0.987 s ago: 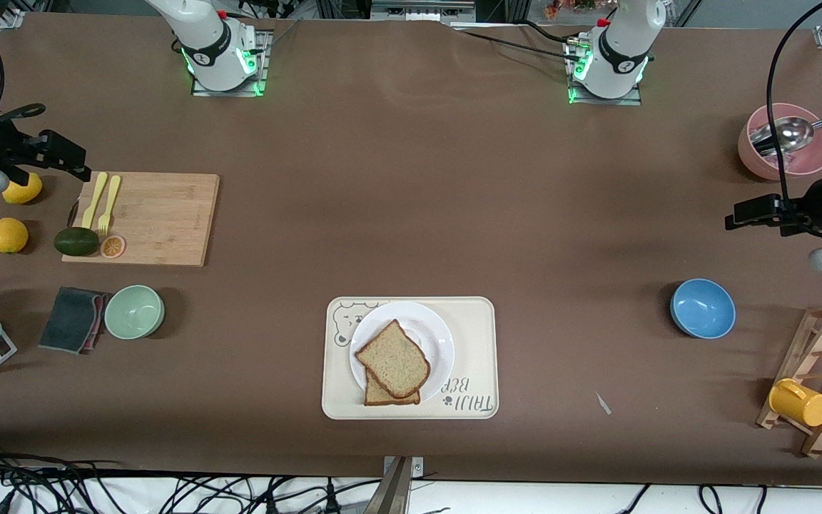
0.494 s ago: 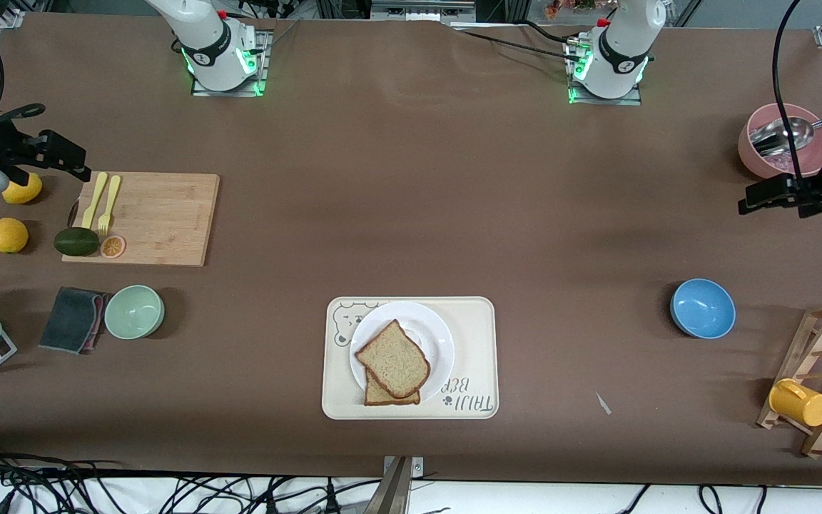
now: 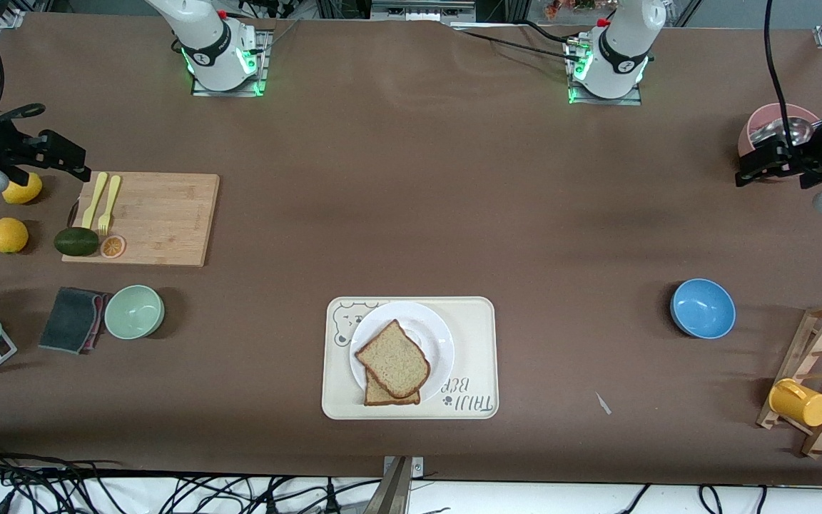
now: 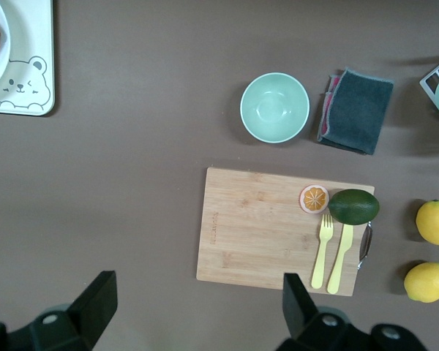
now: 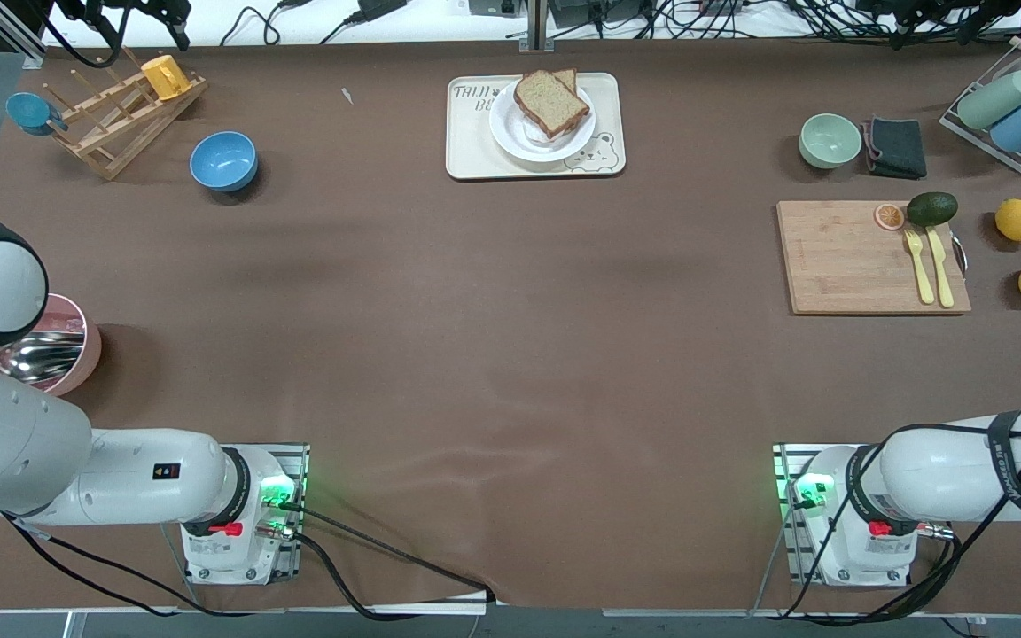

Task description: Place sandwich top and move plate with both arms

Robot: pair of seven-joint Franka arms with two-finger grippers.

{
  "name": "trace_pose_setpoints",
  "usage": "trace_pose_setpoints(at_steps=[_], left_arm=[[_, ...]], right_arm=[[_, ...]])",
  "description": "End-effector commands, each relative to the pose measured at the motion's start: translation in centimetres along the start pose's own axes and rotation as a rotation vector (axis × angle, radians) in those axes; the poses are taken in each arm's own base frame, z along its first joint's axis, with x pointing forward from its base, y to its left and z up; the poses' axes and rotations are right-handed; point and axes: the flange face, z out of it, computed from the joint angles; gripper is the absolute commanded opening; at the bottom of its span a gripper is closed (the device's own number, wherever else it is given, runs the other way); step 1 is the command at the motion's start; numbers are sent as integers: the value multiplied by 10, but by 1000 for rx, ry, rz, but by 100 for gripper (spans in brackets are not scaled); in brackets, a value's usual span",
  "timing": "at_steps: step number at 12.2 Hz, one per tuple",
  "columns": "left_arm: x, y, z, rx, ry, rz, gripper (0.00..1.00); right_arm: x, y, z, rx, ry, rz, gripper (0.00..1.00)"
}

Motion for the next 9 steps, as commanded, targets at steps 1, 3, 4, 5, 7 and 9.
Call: trace_pose_setpoints(at_steps=[1, 3, 4, 5, 7, 9], left_arm=[[-24, 5, 12, 40, -24, 14, 100], [-25, 3, 10, 31, -19, 7, 100], [-24, -2, 9, 21, -10, 1, 100], [-20, -3, 7, -32, 26, 12, 100], [-10, -1, 5, -75, 87, 7, 100], [-9, -1, 7, -74, 91, 7, 100]], right_arm=[[-4, 0, -3, 14, 11, 7, 100], [-4, 0, -3, 14, 11, 7, 100], [-4, 0, -3, 14, 11, 7, 100], [-4, 0, -3, 14, 11, 7, 100], [-3, 0, -2, 14, 8, 3, 100], [-2, 2, 0, 13, 6, -4, 100]])
